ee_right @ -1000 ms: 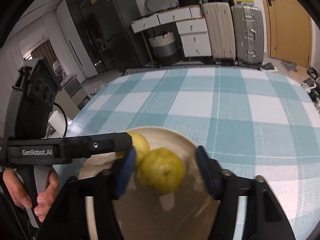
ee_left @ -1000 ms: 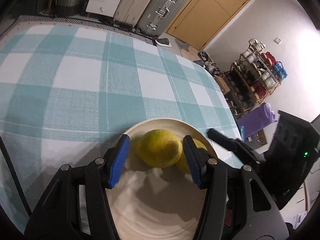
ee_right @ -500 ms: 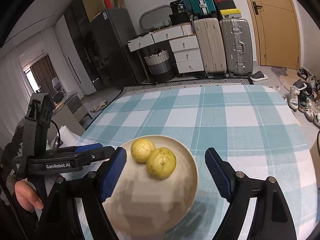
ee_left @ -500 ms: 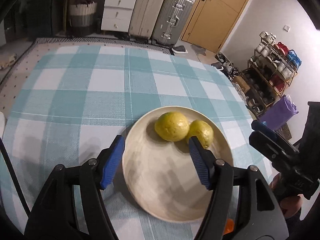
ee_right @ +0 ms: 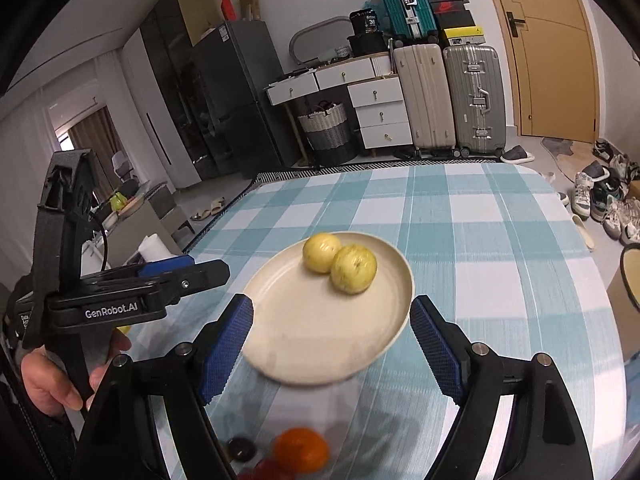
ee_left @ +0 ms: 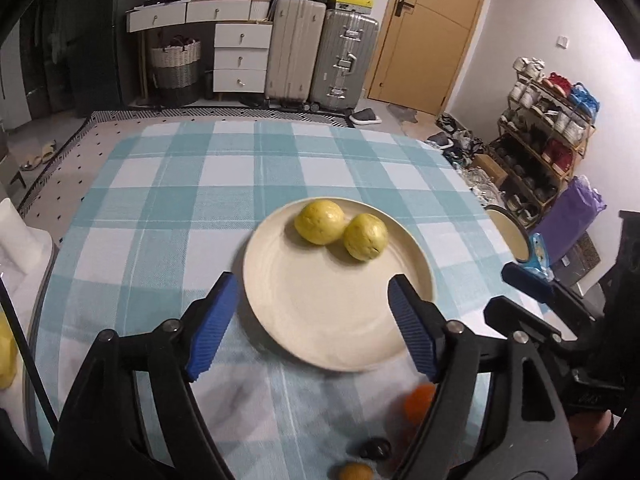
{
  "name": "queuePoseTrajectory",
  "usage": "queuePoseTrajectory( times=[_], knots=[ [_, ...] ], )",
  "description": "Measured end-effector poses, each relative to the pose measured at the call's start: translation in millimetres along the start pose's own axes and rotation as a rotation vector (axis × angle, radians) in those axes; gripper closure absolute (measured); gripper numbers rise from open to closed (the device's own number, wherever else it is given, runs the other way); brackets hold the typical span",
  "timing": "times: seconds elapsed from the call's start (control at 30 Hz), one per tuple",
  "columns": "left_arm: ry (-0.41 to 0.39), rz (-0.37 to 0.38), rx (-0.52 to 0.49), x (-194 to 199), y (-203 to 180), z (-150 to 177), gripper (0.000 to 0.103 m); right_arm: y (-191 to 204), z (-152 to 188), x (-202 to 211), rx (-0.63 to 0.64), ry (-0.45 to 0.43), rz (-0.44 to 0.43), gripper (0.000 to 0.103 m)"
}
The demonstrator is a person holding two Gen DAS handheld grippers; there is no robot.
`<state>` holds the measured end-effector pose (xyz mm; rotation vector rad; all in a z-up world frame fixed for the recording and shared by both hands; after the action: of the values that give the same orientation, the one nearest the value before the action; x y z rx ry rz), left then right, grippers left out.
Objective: Organize fruits
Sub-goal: 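Move both tools back toward the remaining fruits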
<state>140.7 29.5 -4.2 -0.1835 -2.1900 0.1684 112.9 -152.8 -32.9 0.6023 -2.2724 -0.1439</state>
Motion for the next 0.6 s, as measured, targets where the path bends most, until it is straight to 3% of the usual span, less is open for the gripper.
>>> queuePoseTrajectory(
  times=[0.37,0.6],
  knots=[
    [-0.012,-0.056,0.015,41,-6,51,0.020,11,35,36,-0.047,-0.027,-0.018,0.009],
    [-0.009,-0.042,0.033,52,-3,87,0.006,23,60,49,-0.007,-0.022,0.003,0.004]
  ],
)
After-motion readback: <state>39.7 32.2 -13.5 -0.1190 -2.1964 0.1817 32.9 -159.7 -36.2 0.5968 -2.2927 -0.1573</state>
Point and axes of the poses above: each gripper's, at about its wrist camera, not at the fingertips, and x roughly against the way its jaws point, y to its left, z to its underside, the point moved 1 cm from there along -x, roughly the way its jaws point, and after that the axes turned 7 degrees about y, right-handed, at the moved point
